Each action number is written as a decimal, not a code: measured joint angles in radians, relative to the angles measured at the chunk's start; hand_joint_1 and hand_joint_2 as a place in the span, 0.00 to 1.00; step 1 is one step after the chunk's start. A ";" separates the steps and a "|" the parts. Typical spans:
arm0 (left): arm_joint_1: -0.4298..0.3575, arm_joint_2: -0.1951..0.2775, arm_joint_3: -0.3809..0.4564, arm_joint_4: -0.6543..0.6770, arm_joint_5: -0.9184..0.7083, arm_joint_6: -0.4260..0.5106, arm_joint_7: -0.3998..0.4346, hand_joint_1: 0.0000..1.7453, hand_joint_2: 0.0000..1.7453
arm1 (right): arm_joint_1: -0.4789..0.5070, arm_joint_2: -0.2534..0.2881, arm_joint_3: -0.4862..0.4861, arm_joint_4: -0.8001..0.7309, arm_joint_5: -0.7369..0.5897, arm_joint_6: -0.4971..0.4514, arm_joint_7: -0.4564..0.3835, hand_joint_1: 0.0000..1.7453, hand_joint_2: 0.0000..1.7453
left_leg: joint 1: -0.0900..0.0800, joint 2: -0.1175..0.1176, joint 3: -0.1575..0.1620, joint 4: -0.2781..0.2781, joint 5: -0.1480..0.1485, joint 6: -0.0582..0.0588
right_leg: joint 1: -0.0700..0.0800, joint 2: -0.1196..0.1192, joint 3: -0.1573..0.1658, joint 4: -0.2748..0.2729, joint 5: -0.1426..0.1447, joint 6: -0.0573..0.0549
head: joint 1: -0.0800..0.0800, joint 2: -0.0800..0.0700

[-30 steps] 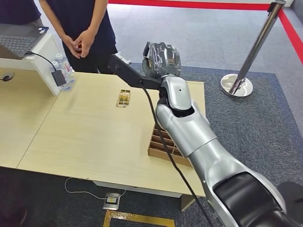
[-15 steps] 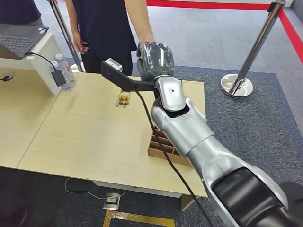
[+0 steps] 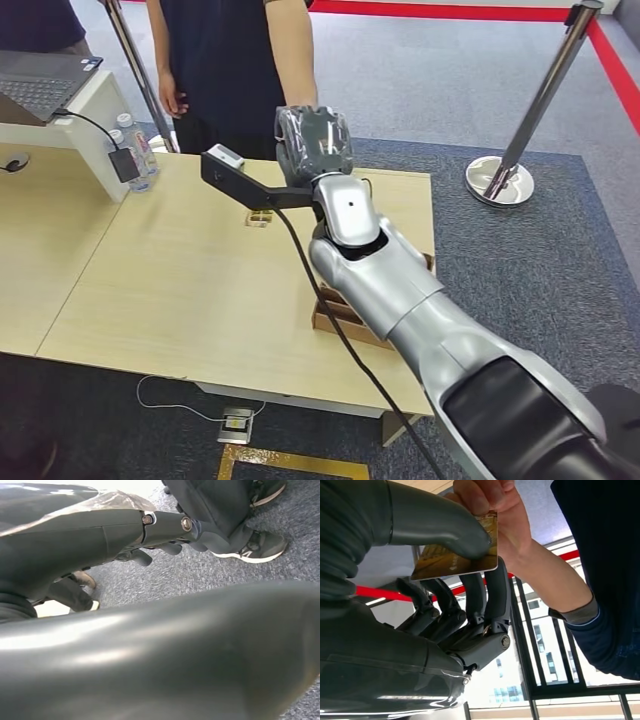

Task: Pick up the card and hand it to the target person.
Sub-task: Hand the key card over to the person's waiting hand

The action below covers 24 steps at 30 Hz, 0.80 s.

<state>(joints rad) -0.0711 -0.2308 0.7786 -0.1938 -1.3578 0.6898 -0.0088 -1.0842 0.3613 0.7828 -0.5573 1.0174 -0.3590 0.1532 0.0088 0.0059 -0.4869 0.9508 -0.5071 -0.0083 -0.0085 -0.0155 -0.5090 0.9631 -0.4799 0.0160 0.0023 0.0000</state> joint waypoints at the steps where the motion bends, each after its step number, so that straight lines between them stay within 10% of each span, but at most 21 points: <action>1: 0.000 0.000 0.000 0.000 0.001 0.000 0.000 0.00 0.00 | 0.000 0.000 0.005 0.001 -0.002 0.001 0.000 0.00 1.00 | 0.000 0.000 0.000 0.000 0.000 0.000 | 0.000 0.000 0.000 0.000 0.000 0.000 | 0.000 0.000; 24: 0.001 -0.001 0.001 0.000 0.026 -0.010 0.013 0.00 0.00 | 0.081 -0.028 0.035 0.023 -0.036 -0.119 -0.132 0.00 1.00 | 0.000 0.000 0.001 0.000 0.000 0.000 | 0.000 0.000 0.001 0.000 0.000 0.000 | 0.000 0.000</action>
<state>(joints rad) -0.0704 -0.2317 0.7795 -0.1938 -1.3313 0.6799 0.0044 -1.0028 0.3333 0.8180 -0.5346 0.9812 -0.4782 0.0212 0.0088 0.0057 -0.4862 0.9508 -0.5071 -0.0083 -0.0085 -0.0155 -0.5085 0.9626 -0.4799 0.0161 0.0023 0.0000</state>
